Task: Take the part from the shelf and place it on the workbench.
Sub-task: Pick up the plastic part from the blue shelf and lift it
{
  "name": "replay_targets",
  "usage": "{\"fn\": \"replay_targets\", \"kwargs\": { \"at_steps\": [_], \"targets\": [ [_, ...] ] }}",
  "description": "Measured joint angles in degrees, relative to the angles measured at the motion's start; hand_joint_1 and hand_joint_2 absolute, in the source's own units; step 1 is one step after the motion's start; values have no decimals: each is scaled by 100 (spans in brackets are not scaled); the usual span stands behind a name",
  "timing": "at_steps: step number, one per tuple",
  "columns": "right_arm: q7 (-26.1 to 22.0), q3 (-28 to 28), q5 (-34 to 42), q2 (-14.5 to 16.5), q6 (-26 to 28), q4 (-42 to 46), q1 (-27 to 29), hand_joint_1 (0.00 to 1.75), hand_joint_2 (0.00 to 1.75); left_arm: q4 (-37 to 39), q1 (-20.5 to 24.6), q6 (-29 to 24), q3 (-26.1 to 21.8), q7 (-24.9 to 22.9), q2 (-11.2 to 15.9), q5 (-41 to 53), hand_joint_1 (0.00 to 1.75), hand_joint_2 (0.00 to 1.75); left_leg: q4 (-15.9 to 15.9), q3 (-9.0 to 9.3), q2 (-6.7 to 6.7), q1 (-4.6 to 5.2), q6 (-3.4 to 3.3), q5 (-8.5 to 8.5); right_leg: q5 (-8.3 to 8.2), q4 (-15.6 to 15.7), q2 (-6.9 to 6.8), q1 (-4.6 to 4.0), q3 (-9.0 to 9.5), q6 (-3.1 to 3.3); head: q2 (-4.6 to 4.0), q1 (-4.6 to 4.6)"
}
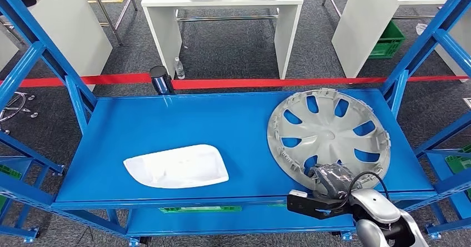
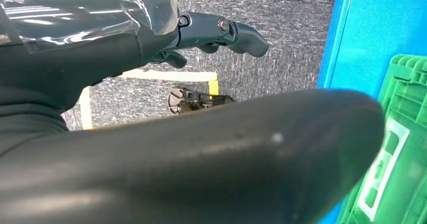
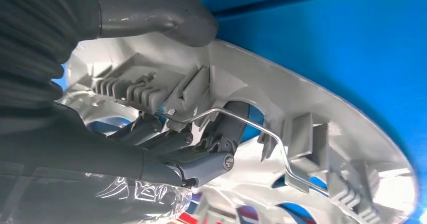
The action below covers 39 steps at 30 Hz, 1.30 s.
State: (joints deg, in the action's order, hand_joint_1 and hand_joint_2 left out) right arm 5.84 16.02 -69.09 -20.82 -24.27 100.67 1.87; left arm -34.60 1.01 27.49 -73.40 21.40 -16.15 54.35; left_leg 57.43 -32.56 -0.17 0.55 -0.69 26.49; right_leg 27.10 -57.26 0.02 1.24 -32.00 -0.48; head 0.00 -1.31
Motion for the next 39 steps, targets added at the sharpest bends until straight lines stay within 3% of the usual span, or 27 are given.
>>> {"fn": "replay_targets", "kwargs": {
  "at_steps": [2,4,6,7,8,9,11,12,16,18,20,21,22,23,25,27,30,32,35,36,37,38,39],
  "targets": [
    [-7,9,-1,2,2,-12,-25,157,175,1,0,-3,-1,12,6,-3,0,0,351,-159,2,-28,73,231,-16,17,-2,37,25,43,0,-25],
    [-7,14,-3,2,4,-23,-34,161,175,2,-1,-3,-2,17,6,-7,0,0,1116,-509,4,-71,138,606,-17,14,-5,35,23,58,0,-49],
    [-7,16,-12,1,8,-34,-35,162,175,3,-6,18,-7,56,5,-8,0,87,1649,-766,6,-105,170,747,-16,12,-4,33,24,57,0,-48],
    [-7,16,-19,1,11,-38,-34,161,175,2,-9,40,-9,105,4,-9,0,131,1587,-743,6,-116,171,651,-15,12,-1,33,29,56,0,-48],
    [-7,15,-25,1,15,-40,-33,161,175,-2,-11,65,-10,177,4,-8,0,175,1306,-615,7,-122,164,469,-14,12,4,34,37,55,0,-48],
    [-5,12,-29,1,20,-41,-30,161,175,-11,-12,86,-9,260,3,3,0,175,889,-418,6,-125,148,255,-12,13,9,34,45,52,0,-48],
    [-3,-1,-34,-1,26,-42,-21,161,175,-48,-15,101,0,415,-5,47,0,175,197,-86,-1,-105,104,20,-8,9,18,11,32,23,0,-45],
    [-2,-10,-37,-3,30,-42,-18,161,175,-72,-20,103,7,472,-15,72,0,175,43,-13,-4,-90,81,-4,-11,8,21,2,17,-1,0,-44],
    [-3,-34,-44,-27,38,-46,15,161,175,-172,-42,115,21,555,-58,103,0,175,-84,32,7,-77,-59,-48,30,-57,24,10,-45,-107,0,-37],
    [-3,-36,-42,-42,38,-55,36,161,175,-205,-44,115,23,566,-73,106,0,175,-150,51,15,-87,-130,-94,288,-576,21,13,-302,-71,0,-24],
    [-3,-37,-41,-47,39,-65,46,161,175,-219,-49,115,24,569,-87,110,0,175,-153,36,13,-64,-154,-102,590,-1377,20,12,-690,-40,0,-19],
    [-3,-37,-41,-47,40,-70,50,161,175,-222,-52,115,23,569,-93,112,0,175,-151,35,12,-55,-157,-102,650,-1622,20,13,-809,-56,0,-19],
    [-5,-37,-38,-48,41,-73,49,161,175,-231,-55,115,22,568,-97,112,0,175,-148,37,9,-52,-157,-101,619,-1648,20,15,-821,-92,0,-19],
    [-10,-36,-29,-51,44,-75,44,161,175,-247,-57,117,22,567,-105,112,0,175,-141,43,5,-52,-152,-98,500,-1423,18,17,-712,-141,0,-19],
    [-31,-32,35,-60,69,-76,25,161,175,-308,-59,151,18,551,-131,108,0,175,-101,41,-2,-43,-119,-75,184,-582,3,16,-301,-207,0,-16],
    [-58,-28,170,-61,149,-78,7,161,175,-390,-61,225,10,543,-162,101,0,175,-49,17,-1,-20,-67,-46,12,-56,-5,4,-43,-158,0,-18],
    [-175,-64,592,-39,422,-72,2,161,175,-543,-67,331,-27,561,-211,94,0,175,-20,-17,1,-30,7,-34,-25,-8,-1,-11,-28,-36,0,-17],
    [-357,-158,1191,-5,691,-34,1,161,175,-655,-74,416,-84,575,-255,91,0,175,210,-128,3,-53,74,130,-43,5,-2,18,-28,21,0,-25],
    [-799,-348,2492,54,1002,128,-7,161,175,-757,-79,539,-188,606,-306,78,0,175,1273,-612,6,-99,159,649,-49,5,0,24,-37,56,0,-38],
    [-967,-401,2915,71,1062,204,-24,161,175,-769,-79,553,-220,617,-316,70,0,175,1561,-750,6,-107,168,728,-48,3,1,19,-37,56,0,-38],
    [-1128,-448,3289,88,1107,283,-50,161,175,-774,-78,555,-248,626,-326,57,0,175,1651,-800,6,-111,167,700,-48,2,4,15,-32,55,0,-38],
    [-1277,-492,3598,107,1141,367,-86,161,175,-775,-78,549,-274,634,-337,40,0,175,1504,-740,6,-112,154,565,-46,2,7,10,-24,54,0,-38],
    [-1409,-534,3851,125,1171,460,-124,161,175,-775,-77,538,-293,643,-344,20,0,175,1157,-582,5,-107,127,360,-45,3,10,5,-14,53,0,-38]
  ]
}}
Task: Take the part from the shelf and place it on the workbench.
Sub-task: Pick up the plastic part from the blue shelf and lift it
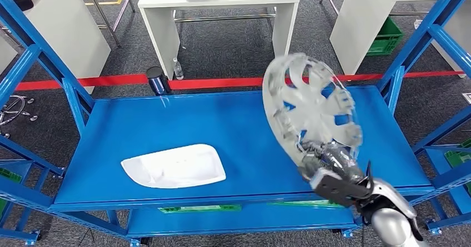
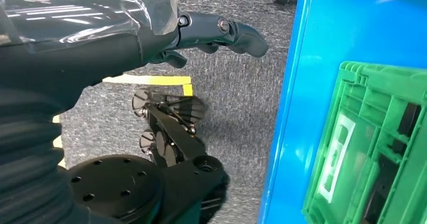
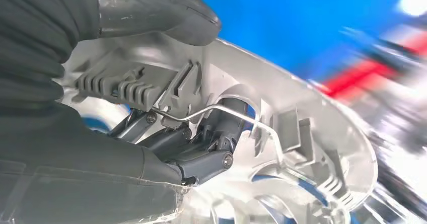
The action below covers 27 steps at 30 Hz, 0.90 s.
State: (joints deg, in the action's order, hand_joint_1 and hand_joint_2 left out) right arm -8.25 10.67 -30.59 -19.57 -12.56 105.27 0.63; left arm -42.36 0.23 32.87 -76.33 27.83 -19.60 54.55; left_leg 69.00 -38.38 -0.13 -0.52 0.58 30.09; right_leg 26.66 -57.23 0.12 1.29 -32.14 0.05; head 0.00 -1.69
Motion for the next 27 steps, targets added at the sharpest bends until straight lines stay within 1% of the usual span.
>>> {"fn": "replay_targets", "kwargs": {
  "at_steps": [1,2,3,4,5,7,8,9,11,12,13,14,15,16,17,18,19,20,22,23,24,25,26,27],
  "targets": [
    [-100,-36,178,18,26,93,-37,161,175,0,0,-14,-17,11,-4,-21,0,175,-428,196,-3,11,-43,-195,1,3,2,-2,5,-1,0,1],
    [-180,-67,311,37,52,183,-72,161,175,-1,0,-26,-34,24,-8,-37,0,175,-797,373,-2,28,-88,-327,3,1,4,-19,-1,-6,0,4],
    [-241,-87,398,55,72,272,-103,161,175,-1,2,-34,-50,37,-12,-50,0,175,-1036,486,1,50,-126,-391,0,0,4,-25,-18,-21,0,2],
    [-288,-97,463,70,85,358,-126,161,175,-2,3,-37,-62,49,-16,-57,0,175,-1143,533,3,71,-154,-396,-5,2,1,-25,-36,-40,0,3],
    [-323,-102,510,84,95,441,-143,161,175,-3,3,-36,-72,57,-21,-63,0,175,-1167,541,6,86,-170,-391,-14,9,-2,-28,-48,-67,0,2],
    [-364,-115,588,95,105,604,-148,161,175,-11,-2,-37,-82,62,-35,-87,0,175,-1266,577,6,68,-217,-447,6,-9,-12,-25,-67,-116,0,6],
    [-380,-126,631,95,112,668,-148,161,175,-17,-3,-40,-85,62,-43,-103,0,175,-1325,604,7,55,-246,-480,70,-114,-14,-29,-120,-120,0,12],
    [-410,-137,688,93,124,721,-144,161,175,-22,-3,-44,-87,59,-50,-118,0,175,-1377,628,9,42,-269,-508,188,-346,-15,-32,-232,-109,0,19],
    [-503,-146,859,92,146,798,-124,161,175,-27,-3,-53,-90,48,-66,-145,0,175,-1393,629,11,52,-289,-520,496,-1103,-14,-26,-600,-73,0,28],
    [-569,-146,984,92,151,830,-104,161,175,-28,-7,-56,-89,40,-72,-157,0,175,-1391,626,10,56,-290,-519,605,-1447,-14,-24,-769,-80,0,31],
    [-629,-145,1110,91,148,859,-81,161,175,-30,-13,-57,-87,33,-77,-169,0,175,-1389,626,9,58,-289,-517,632,-1612,-15,-21,-854,-109,0,32],
    [-688,-143,1223,91,143,888,-62,161,175,-30,-18,-57,-84,28,-80,-180,0,175,-1382,627,6,57,-286,-514,569,-1544,-15,-14,-828,-157,0,33],
    [-734,-140,1307,90,137,918,-49,161,175,-31,-22,-57,-80,25,-82,-186,0,175,-1367,628,3,53,-274,-505,423,-1233,-17,-3,-682,-216,0,34],
    [-760,-138,1350,91,131,949,-44,161,175,-31,-23,-56,-76,22,-84,-193,0,175,-1340,624,-1,53,-253,-489,256,-800,-23,12,-470,-268,0,36],
    [-776,-136,1373,91,125,976,-42,161,175,-33,-23,-56,-74,21,-86,-199,0,175,-1294,609,-6,64,-223,-461,122,-414,-22,16,-273,-279,0,37],
    [-783,-134,1384,92,121,998,-39,161,175,-37,-24,-56,-73,20,-86,-209,0,175,-1252,592,-9,76,-194,-436,35,-146,-22,17,-136,-261,0,36],
    [-786,-133,1392,93,118,1012,-35,161,175,-41,-27,-56,-72,18,-87,-216,0,175,-1221,575,-10,87,-170,-418,5,-32,-20,9,-78,-219,0,36],
    [-787,-132,1397,93,117,1018,-30,161,175,-44,-30,-56,-73,17,-87,-221,0,175,-1203,564,-9,94,-152,-410,4,-29,-13,-6,-77,-166,0,35],
    [-789,-132,1411,93,114,1028,-20,161,175,-50,-36,-56,-73,17,-87,-225,0,175,-1167,543,-3,76,-116,-378,-10,-26,-10,14,-82,-98,0,35],
    [-810,-131,1447,93,104,1039,-17,161,175,-55,-37,-51,-73,19,-87,-225,0,175,-1054,492,-1,64,-87,-295,-14,-22,-9,28,-77,-65,0,31],
    [-854,-128,1513,94,79,1054,-15,161,175,-60,-37,-40,-71,22,-87,-226,0,175,-837,393,0,51,-54,-159,-17,-17,-9,45,-71,-39,0,28],
    [-924,-124,1611,95,33,1074,-15,161,175,-66,-39,-19,-70,30,-88,-226,0,175,-500,235,0,37,-22,22,-14,-18,-9,43,-68,-24,0,25],
    [-1028,-113,1753,96,-50,1097,-16,161,175,-73,-41,13,-68,46,-88,-223,0,175,-89,46,1,25,2,207,-12,-20,-10,39,-69,-10,0,21],
    [-1144,-94,1918,97,-162,1126,-20,161,175,-80,-45,50,-65,67,-88,-214,0,175,271,-130,1,14,16,332,-10,-21,-9,32,-69,-8,0,21]
  ]
}}
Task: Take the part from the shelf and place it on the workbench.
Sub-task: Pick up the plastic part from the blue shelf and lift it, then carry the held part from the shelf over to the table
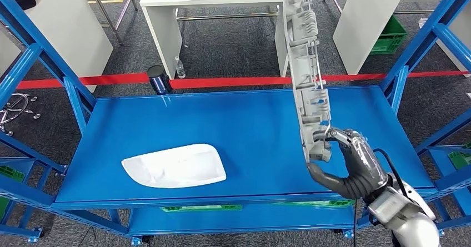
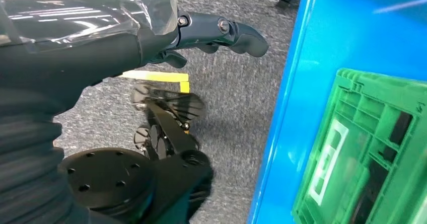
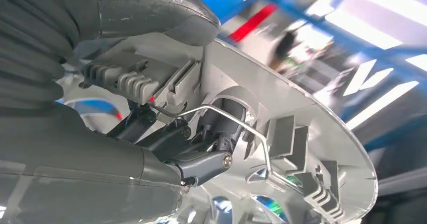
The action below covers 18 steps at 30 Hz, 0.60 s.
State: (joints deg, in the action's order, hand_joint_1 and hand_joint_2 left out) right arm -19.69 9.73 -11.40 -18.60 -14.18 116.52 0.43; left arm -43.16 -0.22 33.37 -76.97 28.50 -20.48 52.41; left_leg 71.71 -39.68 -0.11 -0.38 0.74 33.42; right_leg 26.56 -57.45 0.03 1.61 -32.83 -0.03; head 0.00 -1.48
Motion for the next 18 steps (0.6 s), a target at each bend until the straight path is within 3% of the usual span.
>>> {"fn": "replay_targets", "kwargs": {
  "at_steps": [1,2,4,6,9,11,13,15,16,17,18],
  "targets": [
    [-123,27,198,-1,-145,37,-10,161,175,-8,-6,36,3,27,1,26,0,175,216,-113,0,-7,3,34,2,-1,3,-8,3,2,0,0],
    [-245,61,420,-4,-315,78,-30,161,175,-18,-11,65,8,56,2,64,0,175,211,-124,0,-10,-5,-42,5,-1,8,-17,10,4,0,0],
    [-448,141,880,-14,-692,178,-105,161,175,-32,-14,91,22,125,13,167,0,175,-445,167,-3,3,-73,-446,11,1,28,-35,34,8,0,1],
    [-573,230,1232,-24,-986,277,-193,161,175,-47,-8,99,37,185,39,244,0,175,-1181,515,-3,42,-172,-716,18,2,43,-56,36,2,0,3],
    [-625,340,1393,-29,-1121,380,-271,161,175,-57,-3,115,47,217,60,287,0,175,-1444,622,0,94,-228,-733,13,17,42,-55,17,-59,0,0],
    [-620,383,1398,-44,-1137,416,-286,161,175,-60,-5,114,49,223,65,289,0,175,-1529,677,3,67,-256,-783,60,-49,31,-51,-20,-96,0,7],
    [-615,414,1402,-67,-1144,435,-299,161,175,-60,-3,114,52,228,67,289,0,175,-1609,725,9,36,-292,-836,291,-496,25,-52,-233,-73,0,18],
    [-634,440,1489,-78,-1224,439,-314,161,175,-60,0,123,52,232,64,297,0,175,-1611,714,8,43,-312,-845,607,-1265,25,-54,-591,-50,0,26],
    [-645,454,1592,-79,-1325,439,-328,161,175,-60,-2,128,52,241,63,313,0,175,-1608,710,7,46,-312,-844,686,-1532,25,-51,-714,-66,0,27],
    [-649,474,1738,-78,-1467,439,-363,161,175,-60,-3,130,51,259,63,343,0,175,-1601,707,6,47,-310,-843,681,-1603,24,-45,-744,-104,0,28],
    [-631,502,1895,-75,-1624,439,-426,161,175,-60,-4,132,50,283,64,382,0,175,-1587,706,4,45,-303,-838,580,-1422,22,-35,-650,-158,0,28]
  ]
}}
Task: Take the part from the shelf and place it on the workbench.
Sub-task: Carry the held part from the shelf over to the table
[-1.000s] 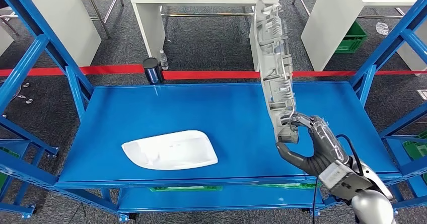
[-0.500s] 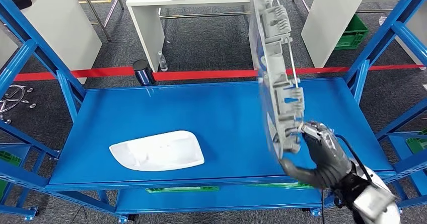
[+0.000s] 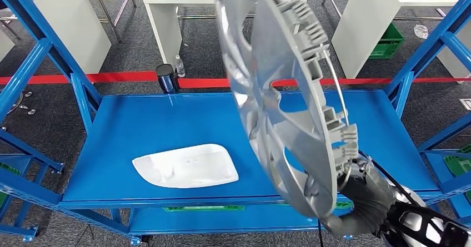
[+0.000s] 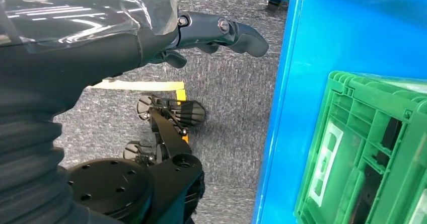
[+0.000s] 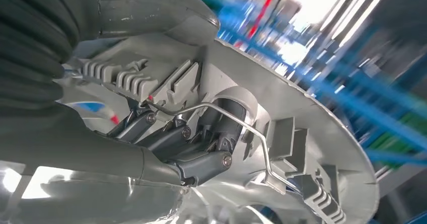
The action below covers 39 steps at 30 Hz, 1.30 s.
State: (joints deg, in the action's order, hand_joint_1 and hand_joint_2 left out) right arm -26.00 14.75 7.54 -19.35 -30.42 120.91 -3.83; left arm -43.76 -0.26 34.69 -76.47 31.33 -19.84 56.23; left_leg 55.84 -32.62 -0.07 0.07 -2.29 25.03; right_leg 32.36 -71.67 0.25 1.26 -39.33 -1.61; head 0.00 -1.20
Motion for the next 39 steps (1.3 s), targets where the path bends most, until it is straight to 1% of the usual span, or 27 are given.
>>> {"fn": "replay_targets", "kwargs": {
  "at_steps": [2,3,4,7,9,10,12,13,14,15,17,19,20,23,24,25,27,28,29,30,31,32,33,35,36,38,39],
  "targets": [
    [95,89,324,27,-291,0,-197,161,175,1,3,7,2,67,6,103,0,175,59,-11,0,-1,41,28,-296,784,-12,22,395,-91,0,2],
    [159,147,488,60,-408,3,-309,161,175,1,6,10,4,101,15,155,0,175,103,-28,0,9,73,49,-407,1118,-15,23,565,-86,0,1],
    [223,210,669,98,-515,7,-412,161,175,2,9,12,8,134,27,207,0,175,139,-48,0,19,102,65,-463,1313,-16,16,665,-56,0,-1],
    [369,413,1233,190,-782,15,-667,161,175,16,11,1,21,215,91,328,0,175,181,-83,-2,21,172,63,-510,1366,-12,-4,689,72,0,-5],
    [444,548,1547,204,-914,-1,-823,161,175,27,10,7,24,241,137,389,0,175,347,-154,-3,0,233,208,-547,1373,-18,20,685,129,0,-18],
    [484,610,1684,207,-962,-14,-891,161,175,26,9,31,22,246,155,418,0,175,582,-250,-3,-14,268,374,-559,1376,-23,32,680,151,0,-28],
    [586,695,1926,220,-1019,-44,-987,161,175,-14,8,126,21,229,167,493,0,175,1334,-543,-2,-46,324,779,-578,1374,-29,21,653,182,0,-46],
    [648,721,2040,235,-1041,-58,-1014,161,175,-54,6,191,21,204,168,541,0,175,1657,-663,-1,-57,338,906,-585,1372,-31,15,639,191,0,-46],
    [720,739,2164,257,-1071,-69,-1026,161,175,-104,2,258,21,167,166,601,0,175,1806,-700,-1,-63,341,936,-594,1371,-32,10,629,197,0,-46],
    [790,749,2288,285,-1105,-74,-1030,161,175,-156,-2,318,19,126,163,662,0,175,1719,-621,-1,-66,335,859,-600,1371,-31,6,624,197,0,-46],
    [883,755,2527,338,-1165,-77,-1026,161,175,-261,-8,391,5,44,159,770,0,175,989,-191,-10,-61,286,527,-616,1372,-25,2,626,183,0,-47],
    [816,729,2631,371,-1160,-80,-1024,161,175,-392,-5,448,-20,-25,154,846,0,175,324,171,-26,-30,220,339,-644,1368,-24,-12,608,139,0,-46],
    [735,704,2626,384,-1130,-86,-1023,161,175,-479,-6,492,-39,-60,145,881,0,175,189,229,-33,-11,195,326,-665,1367,-26,-12,589,107,0,-44],
    [581,608,2574,417,-1039,-95,-1010,161,175,-803,-40,655,-98,-152,92,974,0,175,97,206,-15,11,118,242,-714,1376,-27,-4,539,-9,0,-42],
    [584,576,2576,430,-1019,-86,-996,161,175,-907,-51,696,-107,-171,76,994,0,175,52,200,-2,2,75,179,-637,1298,-27,-5,495,-13,0,-34],
    [603,546,2587,442,-1011,-69,-975,161,175,-1000,-58,731,-109,-182,63,1013,0,175,8,182,11,-8,39,115,-487,1111,-27,-5,409,7,0,-22],
    [689,509,2649,463,-1042,-27,-897,161,175,-1155,-66,781,-108,-190,39,1042,0,175,-16,89,18,-4,-14,13,-40,404,-27,-1,144,71,0,-3],
    [746,502,2699,468,-1076,-11,-838,161,175,-1220,-71,800,-108,-188,27,1053,0,175,-12,24,18,5,-21,-29,128,45,-27,0,36,71,0,-1],
    [794,498,2754,470,-1115,-3,-777,161,175,-1278,-76,816,-108,-184,16,1057,0,175,-3,-46,18,11,-22,-74,209,-175,-28,1,7,46,0,0],
    [824,491,2808,476,-1148,-2,-730,161,175,-1334,-79,831,-108,-177,7,1061,0,175,13,-119,19,15,-15,-117,182,-156,-28,2,95,-1,0,0],
    [836,479,2855,489,-1182,-2,-702,161,175,-1386,-80,844,-108,-168,0,1062,0,175,34,-189,20,17,-3,-156,85,65,-29,4,281,-54,0,0],
    [838,465,2890,508,-1212,-1,-693,161,175,-1430,-80,855,-108,-161,-5,1063,0,175,61,-251,20,17,14,-191,-33,449,-30,5,549,-95,0,1],
    [839,448,2906,539,-1234,3,-693,161,175,-1472,-79,862,-107,-156,-10,1063,0,175,96,-310,21,27,37,-220,-104,885,-31,1,842,-106,0,1],
    [858,396,2875,633,-1248,24,-661,161,175,-1543,-85,868,-104,-157,-20,1050,0,175,153,-382,17,43,94,-283,-157,1394,-23,-21,1158,-39,0,-9],
    [885,366,2841,688,-1249,36,-641,161,175,-1575,-89,866,-103,-167,-25,1037,0,175,168,-404,13,48,126,-321,-158,1465,-19,-38,1186,10,0,-15],
    [947,309,2786,789,-1248,50,-608,161,175,-1632,-106,854,-102,-193,-30,998,0,175,180,-435,0,33,189,-378,-227,1453,-24,-33,1103,104,0,-10],
    [973,287,2777,831,-1248,50,-597,161,175,-1652,-116,847,-101,-206,-33,982,0,175,228,-470,-3,23,226,-305,-278,1454,-34,-22,1067,153,0,-15]
  ]
}}
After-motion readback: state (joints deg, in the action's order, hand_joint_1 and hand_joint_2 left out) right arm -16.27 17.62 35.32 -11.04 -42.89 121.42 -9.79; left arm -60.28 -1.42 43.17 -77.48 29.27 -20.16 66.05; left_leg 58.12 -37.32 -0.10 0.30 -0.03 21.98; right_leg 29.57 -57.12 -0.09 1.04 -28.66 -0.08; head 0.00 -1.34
